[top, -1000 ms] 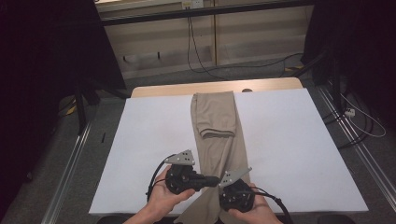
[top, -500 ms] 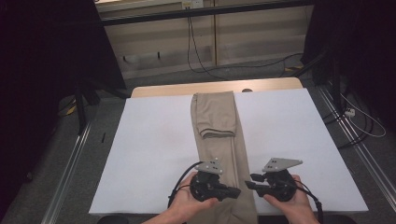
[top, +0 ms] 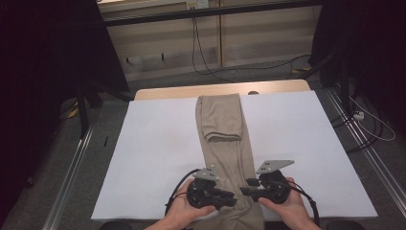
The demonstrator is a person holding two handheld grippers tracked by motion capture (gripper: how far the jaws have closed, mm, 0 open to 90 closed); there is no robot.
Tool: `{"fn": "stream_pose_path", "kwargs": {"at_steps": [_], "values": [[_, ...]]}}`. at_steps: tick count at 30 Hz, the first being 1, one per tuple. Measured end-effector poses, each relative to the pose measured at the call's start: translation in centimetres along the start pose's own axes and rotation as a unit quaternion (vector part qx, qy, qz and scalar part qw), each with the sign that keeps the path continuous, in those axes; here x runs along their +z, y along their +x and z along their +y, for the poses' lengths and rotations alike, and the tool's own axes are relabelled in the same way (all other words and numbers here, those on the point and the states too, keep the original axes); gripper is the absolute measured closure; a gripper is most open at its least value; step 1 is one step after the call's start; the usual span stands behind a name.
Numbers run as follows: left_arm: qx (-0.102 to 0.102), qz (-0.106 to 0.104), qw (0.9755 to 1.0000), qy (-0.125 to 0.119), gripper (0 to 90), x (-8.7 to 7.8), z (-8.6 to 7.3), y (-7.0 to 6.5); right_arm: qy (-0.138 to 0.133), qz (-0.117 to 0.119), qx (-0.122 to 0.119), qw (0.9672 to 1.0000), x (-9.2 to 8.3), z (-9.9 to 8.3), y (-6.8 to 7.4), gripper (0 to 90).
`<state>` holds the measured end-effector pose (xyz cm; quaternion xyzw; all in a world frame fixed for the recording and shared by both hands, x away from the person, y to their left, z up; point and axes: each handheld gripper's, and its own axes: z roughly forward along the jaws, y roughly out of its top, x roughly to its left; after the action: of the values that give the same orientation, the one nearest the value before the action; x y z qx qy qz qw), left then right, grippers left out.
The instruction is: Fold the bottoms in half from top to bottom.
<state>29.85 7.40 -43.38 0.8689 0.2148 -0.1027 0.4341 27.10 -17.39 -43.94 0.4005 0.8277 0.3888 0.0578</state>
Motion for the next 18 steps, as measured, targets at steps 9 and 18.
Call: {"fn": "stream_pose_path", "kwargs": {"at_steps": [9,18], "values": [[0.02,0.059,0.998,0.005,70.5,-0.4,-0.9,1.5,0.017,-0.024,-0.003,0.9996,0.4,-0.8,-0.3,90.0],[0.065,0.065,0.9951,0.038,68.6,1.1,-1.0,0.4,0.012,-0.045,0.008,0.9989,-2.1,-1.7,-1.2,90.0]]}}
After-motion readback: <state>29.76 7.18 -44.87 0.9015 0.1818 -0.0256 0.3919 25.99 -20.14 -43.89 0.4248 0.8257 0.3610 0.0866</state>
